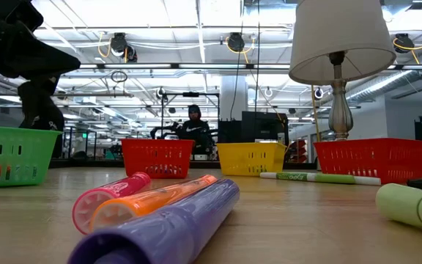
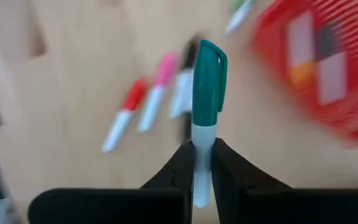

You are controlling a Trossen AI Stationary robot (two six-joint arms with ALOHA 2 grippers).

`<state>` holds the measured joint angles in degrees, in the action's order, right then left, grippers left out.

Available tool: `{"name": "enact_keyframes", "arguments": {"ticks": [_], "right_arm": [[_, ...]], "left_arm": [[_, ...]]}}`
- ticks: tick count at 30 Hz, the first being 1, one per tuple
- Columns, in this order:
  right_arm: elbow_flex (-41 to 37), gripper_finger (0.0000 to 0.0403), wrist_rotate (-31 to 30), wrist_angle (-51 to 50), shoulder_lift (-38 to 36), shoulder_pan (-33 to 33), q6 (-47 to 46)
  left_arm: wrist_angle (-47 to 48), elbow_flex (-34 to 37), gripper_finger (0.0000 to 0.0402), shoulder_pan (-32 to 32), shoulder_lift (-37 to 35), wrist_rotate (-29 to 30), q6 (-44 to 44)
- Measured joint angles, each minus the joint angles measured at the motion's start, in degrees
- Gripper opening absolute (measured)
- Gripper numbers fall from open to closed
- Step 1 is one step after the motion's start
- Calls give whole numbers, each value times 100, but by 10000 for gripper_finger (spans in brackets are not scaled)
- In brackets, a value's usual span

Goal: Pick & Place Markers
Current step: Put the small green highlighter pen into the right red bin, then put the large pink highlighter pen into the green bin

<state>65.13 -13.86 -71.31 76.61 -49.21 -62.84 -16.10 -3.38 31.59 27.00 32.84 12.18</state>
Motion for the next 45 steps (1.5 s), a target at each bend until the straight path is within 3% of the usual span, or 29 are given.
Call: {"name": "enact_keyframes", "arguments": {"ticks": [4, 8, 12, 18, 29, 34, 45], "right_arm": [[724, 21, -775, -1357, -39, 589, 1078], [927, 21, -1263, -1672, -40, 1296, 3019], [763, 23, -1321, -1326, -37, 1949, 4748], [150, 23, -682, -490, -37, 2835, 5728], [-1373, 26, -232, 854, -37, 3454, 6016], [-1455, 36, -244, 843, -37, 3543, 5729], [-1451, 98, -213, 846, -37, 3534, 5401]], "left_arm": [[2, 0, 37, -1, 0, 3, -75], [9, 0, 37, -2, 0, 4, -185], [97, -2, 37, -1, -2, 4, -201], [315, -2, 37, -1, -2, 17, -200], [303, -2, 37, 0, -2, 19, -148], [262, -2, 37, -2, -2, 18, -139], [260, -2, 37, 0, -2, 17, -140]]}}
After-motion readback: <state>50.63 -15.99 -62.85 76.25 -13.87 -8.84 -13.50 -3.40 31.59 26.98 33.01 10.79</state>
